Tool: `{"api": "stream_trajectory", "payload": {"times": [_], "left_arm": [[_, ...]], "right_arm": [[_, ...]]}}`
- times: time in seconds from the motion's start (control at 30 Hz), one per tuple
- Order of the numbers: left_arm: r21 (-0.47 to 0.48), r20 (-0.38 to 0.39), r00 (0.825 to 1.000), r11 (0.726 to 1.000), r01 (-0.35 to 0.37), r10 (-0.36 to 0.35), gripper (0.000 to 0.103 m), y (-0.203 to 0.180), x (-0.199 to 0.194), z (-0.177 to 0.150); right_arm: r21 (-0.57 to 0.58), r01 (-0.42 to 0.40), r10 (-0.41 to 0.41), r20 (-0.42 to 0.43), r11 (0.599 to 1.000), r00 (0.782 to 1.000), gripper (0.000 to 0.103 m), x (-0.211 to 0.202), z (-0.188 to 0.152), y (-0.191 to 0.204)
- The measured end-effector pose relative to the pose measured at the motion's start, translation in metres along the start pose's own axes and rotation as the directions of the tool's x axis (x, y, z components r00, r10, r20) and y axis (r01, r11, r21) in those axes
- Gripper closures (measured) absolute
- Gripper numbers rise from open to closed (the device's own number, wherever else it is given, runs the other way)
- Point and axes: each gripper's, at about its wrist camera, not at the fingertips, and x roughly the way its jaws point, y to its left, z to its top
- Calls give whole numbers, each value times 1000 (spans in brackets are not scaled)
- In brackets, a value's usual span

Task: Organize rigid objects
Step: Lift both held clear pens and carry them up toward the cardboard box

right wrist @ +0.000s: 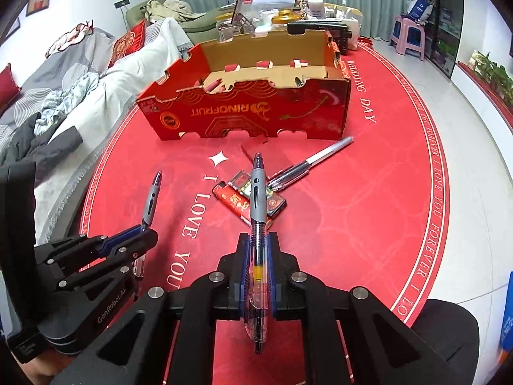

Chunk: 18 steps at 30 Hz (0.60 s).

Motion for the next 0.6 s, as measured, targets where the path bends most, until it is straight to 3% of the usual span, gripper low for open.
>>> {"api": "stream_trajectory", "payload": {"times": [0.6], "left_arm": [[-1,41,999,1000,2,-2,93,-1,-8,33]], "right_arm": [[-40,-8,10,44,999,999,92,-2,35,15]]}}
